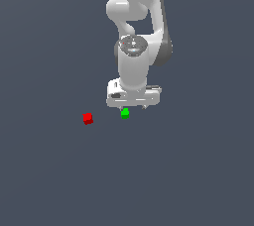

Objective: Stack the red cube on top of the green cube.

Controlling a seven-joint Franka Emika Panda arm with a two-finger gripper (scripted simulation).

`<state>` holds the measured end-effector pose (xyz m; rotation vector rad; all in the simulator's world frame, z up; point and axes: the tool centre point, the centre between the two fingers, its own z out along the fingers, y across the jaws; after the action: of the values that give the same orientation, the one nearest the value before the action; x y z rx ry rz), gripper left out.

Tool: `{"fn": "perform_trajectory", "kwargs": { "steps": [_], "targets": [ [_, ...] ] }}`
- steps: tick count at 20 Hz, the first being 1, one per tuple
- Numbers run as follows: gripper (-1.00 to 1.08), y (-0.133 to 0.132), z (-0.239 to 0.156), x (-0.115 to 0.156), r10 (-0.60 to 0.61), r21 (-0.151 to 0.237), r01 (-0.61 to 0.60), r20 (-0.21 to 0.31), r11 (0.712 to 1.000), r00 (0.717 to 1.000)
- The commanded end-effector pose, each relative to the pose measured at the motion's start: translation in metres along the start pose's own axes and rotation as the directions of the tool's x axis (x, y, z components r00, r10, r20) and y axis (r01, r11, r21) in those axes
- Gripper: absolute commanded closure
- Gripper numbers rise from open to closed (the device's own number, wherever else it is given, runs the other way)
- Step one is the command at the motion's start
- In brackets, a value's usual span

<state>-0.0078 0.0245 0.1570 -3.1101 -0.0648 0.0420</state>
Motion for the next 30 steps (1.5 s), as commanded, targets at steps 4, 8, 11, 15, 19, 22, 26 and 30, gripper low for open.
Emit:
{"fn": "perform_trajectory", "kwargs": {
  "steps": [4, 8, 11, 15, 19, 22, 26, 30],
  "targets": [
    [-0.92, 0.002, 0.001, -0.001, -0.003, 0.000, 0.003, 0.000, 1.000, 1.000],
    [-0.92, 0.012, 0.005, -0.004, -0.014, -0.002, 0.014, -0.001, 1.000, 1.000],
    [-0.92, 0.025, 0.009, -0.008, -0.029, -0.004, 0.029, -0.002, 1.000, 1.000],
    [-0.92, 0.048, 0.018, -0.015, -0.057, -0.008, 0.057, -0.004, 0.998, 0.998],
    [-0.92, 0.080, 0.030, -0.022, -0.093, -0.013, 0.093, -0.007, 0.996, 0.996],
    [-0.92, 0.108, 0.040, -0.027, -0.125, -0.018, 0.125, -0.009, 0.992, 0.992],
    [-0.92, 0.146, 0.053, -0.033, -0.167, -0.024, 0.166, -0.011, 0.986, 0.986],
    [-0.92, 0.178, 0.064, -0.035, -0.202, -0.029, 0.201, -0.014, 0.979, 0.979]
  ]
}}
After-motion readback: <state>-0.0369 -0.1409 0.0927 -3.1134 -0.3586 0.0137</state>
